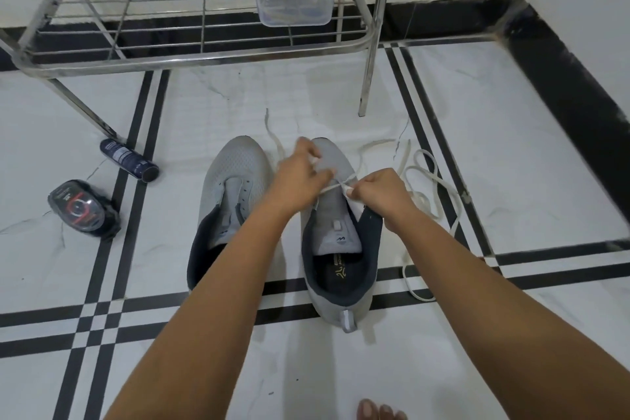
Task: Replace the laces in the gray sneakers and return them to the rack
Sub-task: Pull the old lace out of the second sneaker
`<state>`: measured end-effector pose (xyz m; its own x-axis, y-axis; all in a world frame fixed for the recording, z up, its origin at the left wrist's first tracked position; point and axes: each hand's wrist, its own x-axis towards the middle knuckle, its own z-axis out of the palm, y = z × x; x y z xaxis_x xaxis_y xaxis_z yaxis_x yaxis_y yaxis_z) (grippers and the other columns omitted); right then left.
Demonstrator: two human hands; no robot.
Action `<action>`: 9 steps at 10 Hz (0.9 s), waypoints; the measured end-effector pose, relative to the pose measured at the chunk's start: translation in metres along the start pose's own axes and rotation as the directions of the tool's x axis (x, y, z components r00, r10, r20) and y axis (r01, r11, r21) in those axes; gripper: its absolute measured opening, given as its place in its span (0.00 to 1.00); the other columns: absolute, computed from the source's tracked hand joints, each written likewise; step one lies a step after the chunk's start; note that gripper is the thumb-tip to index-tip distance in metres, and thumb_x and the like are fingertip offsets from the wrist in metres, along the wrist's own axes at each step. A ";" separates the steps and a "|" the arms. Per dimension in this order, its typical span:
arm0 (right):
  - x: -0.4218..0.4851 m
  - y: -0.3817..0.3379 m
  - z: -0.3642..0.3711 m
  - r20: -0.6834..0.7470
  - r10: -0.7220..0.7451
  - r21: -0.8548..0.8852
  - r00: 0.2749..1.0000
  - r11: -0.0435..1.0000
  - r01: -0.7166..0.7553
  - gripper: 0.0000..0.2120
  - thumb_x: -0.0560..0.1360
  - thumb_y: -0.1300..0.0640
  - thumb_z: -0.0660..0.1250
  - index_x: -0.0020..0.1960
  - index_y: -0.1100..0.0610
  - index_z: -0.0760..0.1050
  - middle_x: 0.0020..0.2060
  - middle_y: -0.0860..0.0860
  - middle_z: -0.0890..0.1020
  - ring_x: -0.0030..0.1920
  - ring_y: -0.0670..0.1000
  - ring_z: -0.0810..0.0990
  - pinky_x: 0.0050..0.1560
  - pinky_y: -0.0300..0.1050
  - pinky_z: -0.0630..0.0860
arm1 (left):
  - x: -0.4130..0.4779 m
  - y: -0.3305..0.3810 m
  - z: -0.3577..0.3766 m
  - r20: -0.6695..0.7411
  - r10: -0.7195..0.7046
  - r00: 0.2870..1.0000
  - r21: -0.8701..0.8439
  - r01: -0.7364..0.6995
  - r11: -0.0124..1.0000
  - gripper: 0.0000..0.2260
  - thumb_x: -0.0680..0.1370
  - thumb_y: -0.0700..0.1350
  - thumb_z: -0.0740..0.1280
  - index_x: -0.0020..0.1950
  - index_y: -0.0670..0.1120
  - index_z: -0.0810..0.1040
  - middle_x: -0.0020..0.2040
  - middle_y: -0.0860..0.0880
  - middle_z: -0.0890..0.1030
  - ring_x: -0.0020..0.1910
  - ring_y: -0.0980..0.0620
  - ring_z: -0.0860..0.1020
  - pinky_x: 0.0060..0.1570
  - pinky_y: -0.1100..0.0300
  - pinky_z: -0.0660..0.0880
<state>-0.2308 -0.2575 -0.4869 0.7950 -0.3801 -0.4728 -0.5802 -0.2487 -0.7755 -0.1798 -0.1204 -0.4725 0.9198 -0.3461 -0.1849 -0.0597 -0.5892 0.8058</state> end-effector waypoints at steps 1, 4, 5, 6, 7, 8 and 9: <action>0.001 0.001 0.007 -0.003 -0.003 0.016 1.000 1.000 0.003 0.15 0.68 0.62 0.71 0.44 0.76 0.75 0.38 0.69 0.78 0.38 0.50 0.70 0.39 0.42 0.64 | 0.005 -0.003 0.002 0.315 -0.003 0.949 0.732 -0.241 0.637 0.14 0.77 0.49 0.65 0.58 0.42 0.72 0.52 0.43 0.73 0.51 0.42 0.75 0.44 0.53 0.69; 0.002 0.000 0.006 0.018 0.002 0.021 1.000 1.000 -0.002 0.18 0.70 0.64 0.70 0.54 0.76 0.73 0.54 0.69 0.77 0.43 0.56 0.78 0.42 0.43 0.68 | -0.006 0.007 -0.008 -0.055 -0.341 0.938 -0.956 0.049 0.288 0.10 0.82 0.42 0.54 0.40 0.45 0.64 0.26 0.51 0.68 0.26 0.54 0.70 0.34 0.59 0.74; 0.002 -0.001 0.008 0.017 0.009 0.039 1.000 0.999 -0.009 0.19 0.69 0.63 0.72 0.52 0.76 0.73 0.49 0.70 0.79 0.40 0.51 0.71 0.42 0.42 0.65 | -0.003 -0.006 -0.001 -0.069 -0.059 0.996 -0.089 0.053 0.995 0.06 0.79 0.46 0.61 0.48 0.45 0.64 0.33 0.49 0.71 0.29 0.52 0.70 0.29 0.60 0.68; 0.002 0.001 0.007 0.011 0.037 0.046 0.999 0.998 -0.038 0.13 0.68 0.64 0.71 0.45 0.75 0.76 0.35 0.58 0.74 0.39 0.51 0.70 0.40 0.43 0.64 | 0.003 -0.017 0.003 0.263 0.011 0.965 0.660 -0.189 0.727 0.14 0.77 0.50 0.65 0.56 0.41 0.70 0.51 0.42 0.74 0.49 0.42 0.75 0.46 0.52 0.72; 0.000 0.001 0.005 0.017 0.041 0.035 0.999 0.999 -0.042 0.04 0.69 0.64 0.71 0.41 0.65 0.78 0.34 0.55 0.69 0.38 0.52 0.68 0.38 0.42 0.61 | 0.004 -0.008 -0.006 0.271 0.075 0.960 0.446 -0.194 0.874 0.09 0.78 0.46 0.63 0.48 0.41 0.77 0.50 0.45 0.74 0.50 0.46 0.75 0.51 0.53 0.71; 0.002 0.001 0.002 0.002 0.048 0.069 0.999 0.996 -0.048 0.16 0.69 0.65 0.71 0.49 0.77 0.74 0.35 0.56 0.71 0.39 0.51 0.69 0.39 0.42 0.63 | -0.003 -0.004 -0.020 0.170 -0.026 0.985 -0.425 0.097 0.900 0.09 0.76 0.36 0.63 0.36 0.42 0.74 0.35 0.48 0.76 0.38 0.53 0.76 0.46 0.60 0.71; 0.001 -0.002 0.001 0.015 0.049 0.075 0.999 0.996 -0.050 0.19 0.69 0.65 0.71 0.54 0.78 0.71 0.36 0.63 0.74 0.40 0.51 0.69 0.38 0.41 0.63 | -0.014 -0.008 -0.021 0.241 -0.066 0.968 -0.785 0.234 0.574 0.15 0.76 0.31 0.57 0.30 0.39 0.71 0.25 0.47 0.73 0.28 0.52 0.76 0.45 0.56 0.79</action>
<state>-0.2283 -0.2564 -0.4866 0.7681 -0.3787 -0.5164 -0.6044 -0.1622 -0.7800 -0.1842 -0.0958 -0.4646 0.8014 -0.4716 -0.3680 0.4857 0.1539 0.8605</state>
